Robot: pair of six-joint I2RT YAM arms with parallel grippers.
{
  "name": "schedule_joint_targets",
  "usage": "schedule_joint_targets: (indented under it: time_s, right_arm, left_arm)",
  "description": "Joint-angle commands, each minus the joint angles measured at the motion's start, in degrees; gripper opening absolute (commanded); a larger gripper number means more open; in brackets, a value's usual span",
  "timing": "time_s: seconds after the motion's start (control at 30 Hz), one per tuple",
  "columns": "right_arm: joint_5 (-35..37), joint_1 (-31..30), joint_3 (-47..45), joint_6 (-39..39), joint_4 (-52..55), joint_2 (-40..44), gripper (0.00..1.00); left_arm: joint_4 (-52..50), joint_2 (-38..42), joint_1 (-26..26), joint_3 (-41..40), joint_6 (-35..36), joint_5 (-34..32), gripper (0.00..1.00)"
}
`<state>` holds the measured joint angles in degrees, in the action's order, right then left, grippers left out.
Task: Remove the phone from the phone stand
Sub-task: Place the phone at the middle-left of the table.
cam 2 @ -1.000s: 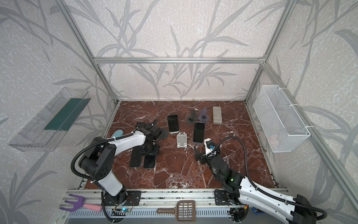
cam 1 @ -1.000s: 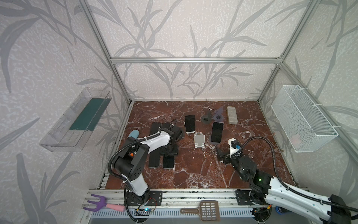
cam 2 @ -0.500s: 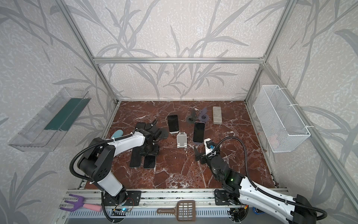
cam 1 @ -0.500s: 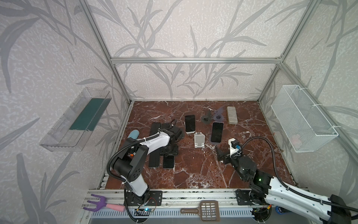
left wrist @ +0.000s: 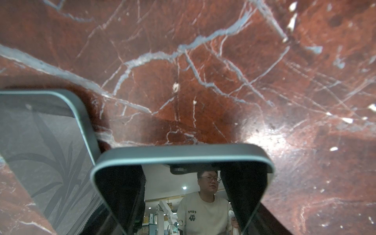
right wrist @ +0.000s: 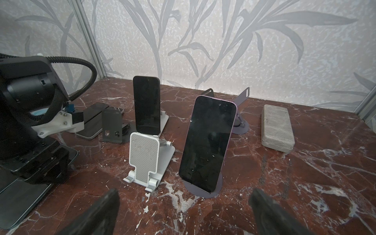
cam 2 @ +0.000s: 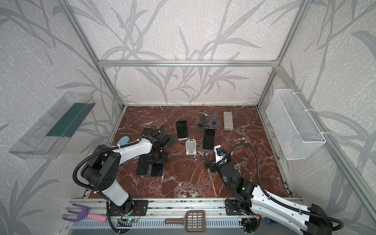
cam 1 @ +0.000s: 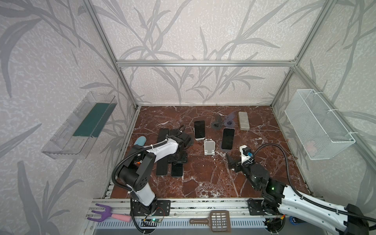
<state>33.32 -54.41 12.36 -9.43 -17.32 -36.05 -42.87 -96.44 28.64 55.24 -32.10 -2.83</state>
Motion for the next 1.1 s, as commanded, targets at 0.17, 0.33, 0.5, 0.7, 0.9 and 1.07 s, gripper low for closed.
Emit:
schedule_joint_targets:
  time_s: [0.17,0.33,0.5,0.7,0.9,1.07]
  right_arm:
    - [0.11,0.18,1.44,-0.31,-0.26,0.89,0.99]
    - [0.26,0.2,1.47,-0.28,0.01,1.28,0.99]
    - [0.06,0.21,1.53,-0.37,0.18,1.28,0.99]
    - [0.1,0.18,1.46,-0.33,0.35,1.55,0.99]
    - [-0.13,0.19,1.61,-0.26,0.0,0.88,0.99]
    - [0.04,0.25,1.59,-0.04,-0.08,0.8,0.99]
  left_arm:
    - [2.04,-4.48,-0.39,-2.28,-1.76,-7.57,0.75]
    - [1.85,-4.43,-0.38,-2.23,-1.79,-8.41,0.78]
    - [1.63,-4.43,-0.38,-1.89,-1.94,-8.84,0.79]
    - [1.0,-2.36,-0.26,-1.85,-2.27,-8.89,0.78]
    - [-2.52,4.19,1.46,1.79,-1.63,-9.22,0.77]
    - [-3.23,11.5,2.27,4.9,-0.53,-8.11,0.77]
